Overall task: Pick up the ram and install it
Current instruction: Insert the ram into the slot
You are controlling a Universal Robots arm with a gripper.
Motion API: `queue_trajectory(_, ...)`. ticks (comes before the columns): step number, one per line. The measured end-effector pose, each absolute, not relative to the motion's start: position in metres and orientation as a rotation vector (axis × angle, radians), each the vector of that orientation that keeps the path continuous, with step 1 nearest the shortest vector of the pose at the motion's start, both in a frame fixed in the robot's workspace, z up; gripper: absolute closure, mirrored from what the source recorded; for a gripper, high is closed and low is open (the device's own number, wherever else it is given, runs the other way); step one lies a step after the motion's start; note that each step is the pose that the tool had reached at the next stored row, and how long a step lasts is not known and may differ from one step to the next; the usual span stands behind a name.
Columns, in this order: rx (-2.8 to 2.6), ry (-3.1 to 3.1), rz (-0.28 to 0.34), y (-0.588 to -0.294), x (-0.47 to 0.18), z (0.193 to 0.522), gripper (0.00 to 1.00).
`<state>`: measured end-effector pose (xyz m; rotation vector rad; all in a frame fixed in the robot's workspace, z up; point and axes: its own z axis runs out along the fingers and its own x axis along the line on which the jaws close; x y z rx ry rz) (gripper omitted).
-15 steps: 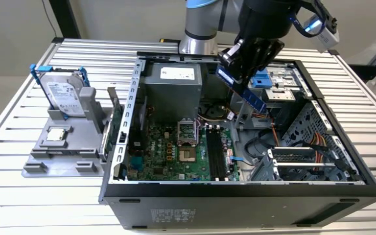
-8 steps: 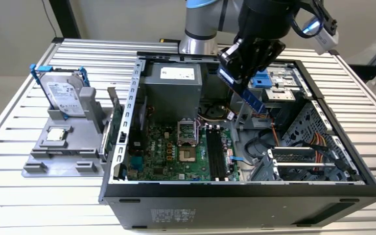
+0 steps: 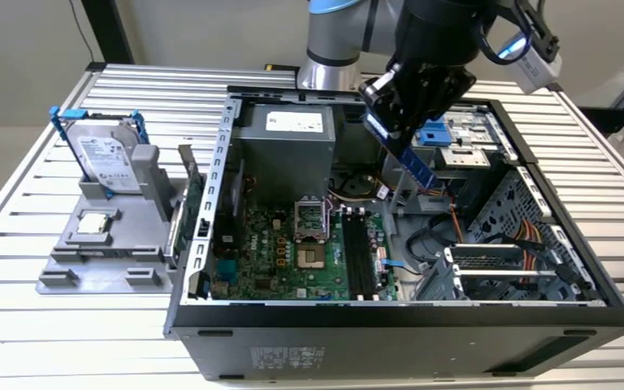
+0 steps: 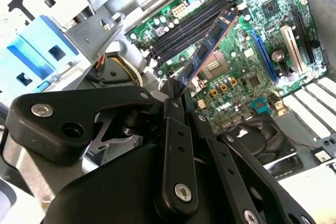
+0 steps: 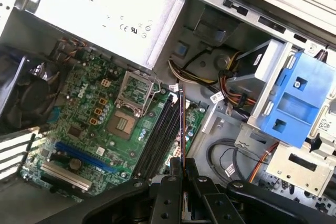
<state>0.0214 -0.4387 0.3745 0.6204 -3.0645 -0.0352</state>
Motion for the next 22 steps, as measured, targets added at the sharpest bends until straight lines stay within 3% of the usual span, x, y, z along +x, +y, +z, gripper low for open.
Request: queue_trajectory(22,0.361,-3.108,-0.037,-0.4387,0.0215,0.3728,1.00)
